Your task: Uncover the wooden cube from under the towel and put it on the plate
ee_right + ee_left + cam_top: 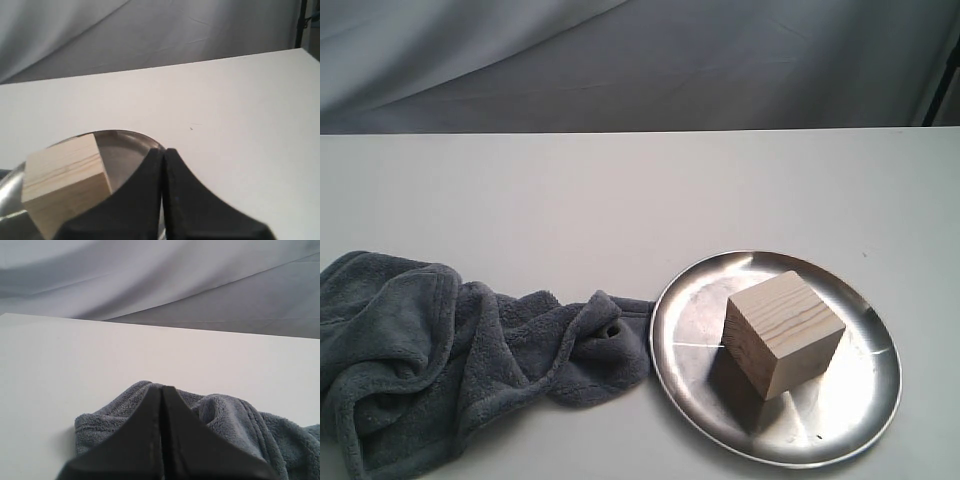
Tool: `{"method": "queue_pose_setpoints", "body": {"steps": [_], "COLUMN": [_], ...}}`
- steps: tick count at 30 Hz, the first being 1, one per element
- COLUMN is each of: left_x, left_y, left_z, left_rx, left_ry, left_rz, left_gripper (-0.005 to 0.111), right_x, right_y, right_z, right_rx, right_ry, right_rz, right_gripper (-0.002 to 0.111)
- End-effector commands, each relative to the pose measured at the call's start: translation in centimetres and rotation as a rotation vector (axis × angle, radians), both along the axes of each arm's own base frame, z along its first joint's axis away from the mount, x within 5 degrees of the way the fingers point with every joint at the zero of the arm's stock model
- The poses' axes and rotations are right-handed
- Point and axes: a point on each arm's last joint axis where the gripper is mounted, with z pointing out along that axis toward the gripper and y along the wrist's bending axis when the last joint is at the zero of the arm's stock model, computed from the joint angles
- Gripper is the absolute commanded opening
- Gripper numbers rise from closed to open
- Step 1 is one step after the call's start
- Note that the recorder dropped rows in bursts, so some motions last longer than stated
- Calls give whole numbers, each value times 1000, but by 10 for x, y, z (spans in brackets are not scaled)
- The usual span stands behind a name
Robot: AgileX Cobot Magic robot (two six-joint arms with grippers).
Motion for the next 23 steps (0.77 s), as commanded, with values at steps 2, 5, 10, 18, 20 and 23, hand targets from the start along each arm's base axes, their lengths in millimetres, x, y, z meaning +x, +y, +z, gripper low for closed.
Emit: {"method": "queue_pose_setpoints", "body": {"steps": [2,5,10,18,20,23], "left_x": [0,0,0,0,0,0], "left_y": [0,0,0,0,0,0], "left_z": [0,0,0,0,0,0], "left_rx": [-3,-3,-3,-3,-3,-3], "left_ry": [-9,-9,-9,-9,-9,-9], "left_rz": [0,0,0,0,0,0], "left_gripper": [0,0,0,0,0,0], "right_x": [0,0,0,0,0,0], "right_y": [-4,-4,-4,-4,-4,-4], "right_z": [-2,-2,-2,-2,-2,-2], "right_rx": [-162,-161,-142,-142,-142,-142], "right_ry": [8,8,8,8,8,8], "right_rz": [-6,-6,-5,-5,-5,-5], "right_gripper": [0,0,0,0,0,0]}}
